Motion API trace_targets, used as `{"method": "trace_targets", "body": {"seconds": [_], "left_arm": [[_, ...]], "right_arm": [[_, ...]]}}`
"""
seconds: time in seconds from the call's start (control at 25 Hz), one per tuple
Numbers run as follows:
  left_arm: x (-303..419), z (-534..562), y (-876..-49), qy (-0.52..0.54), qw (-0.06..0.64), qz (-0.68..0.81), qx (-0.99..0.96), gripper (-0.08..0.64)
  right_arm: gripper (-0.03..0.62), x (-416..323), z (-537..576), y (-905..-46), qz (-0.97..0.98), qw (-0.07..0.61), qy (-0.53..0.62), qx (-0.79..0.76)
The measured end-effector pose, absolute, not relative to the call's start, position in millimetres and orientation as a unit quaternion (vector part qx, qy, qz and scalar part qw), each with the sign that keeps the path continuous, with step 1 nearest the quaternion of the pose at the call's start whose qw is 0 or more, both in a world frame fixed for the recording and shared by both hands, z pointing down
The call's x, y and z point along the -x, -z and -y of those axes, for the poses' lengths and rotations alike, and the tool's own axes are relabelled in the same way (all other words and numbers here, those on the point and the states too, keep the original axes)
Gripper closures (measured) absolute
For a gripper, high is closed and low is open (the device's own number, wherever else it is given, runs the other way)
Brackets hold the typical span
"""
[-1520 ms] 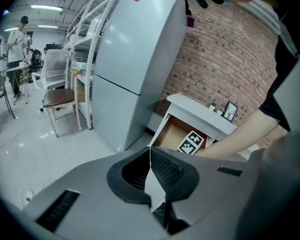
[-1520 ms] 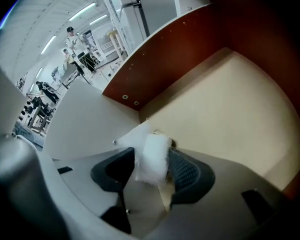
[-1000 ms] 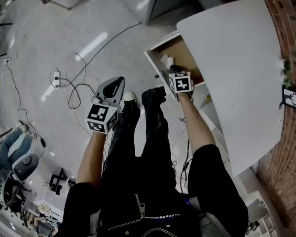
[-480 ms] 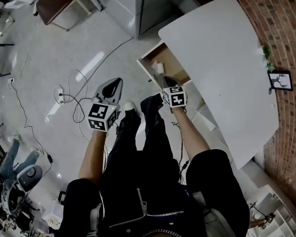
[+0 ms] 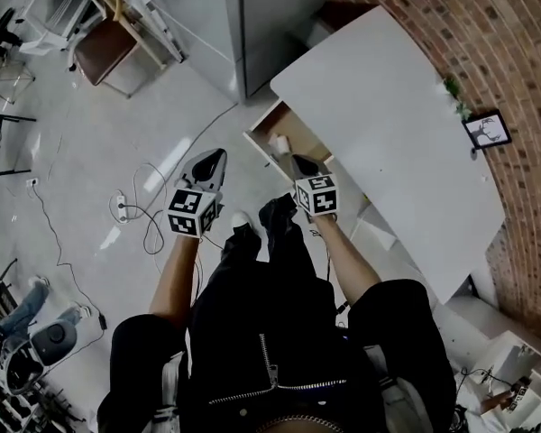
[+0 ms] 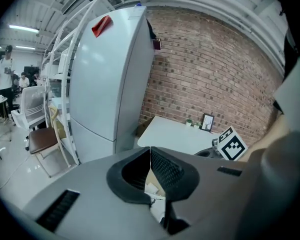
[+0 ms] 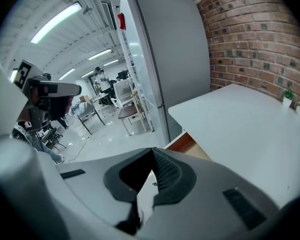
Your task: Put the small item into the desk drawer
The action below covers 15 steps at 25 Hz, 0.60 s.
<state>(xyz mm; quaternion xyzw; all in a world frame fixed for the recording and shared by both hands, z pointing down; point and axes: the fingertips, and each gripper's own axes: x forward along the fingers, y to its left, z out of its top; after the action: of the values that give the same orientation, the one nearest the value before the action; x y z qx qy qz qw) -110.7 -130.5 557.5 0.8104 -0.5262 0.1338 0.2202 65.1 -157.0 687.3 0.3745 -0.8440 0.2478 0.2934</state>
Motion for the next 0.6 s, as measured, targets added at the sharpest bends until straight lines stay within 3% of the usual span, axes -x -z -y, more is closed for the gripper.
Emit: {"method": "trace_targets", "body": {"seconds": [0.6], "left_arm": [[86.5,131.7,-459.3,-0.097,0.117,0.491,-0.858,0.538]], "right_arm": [[0.588,-80.6,159.5,-503.5,0.872,0.118,-0.153,-0.449]]}}
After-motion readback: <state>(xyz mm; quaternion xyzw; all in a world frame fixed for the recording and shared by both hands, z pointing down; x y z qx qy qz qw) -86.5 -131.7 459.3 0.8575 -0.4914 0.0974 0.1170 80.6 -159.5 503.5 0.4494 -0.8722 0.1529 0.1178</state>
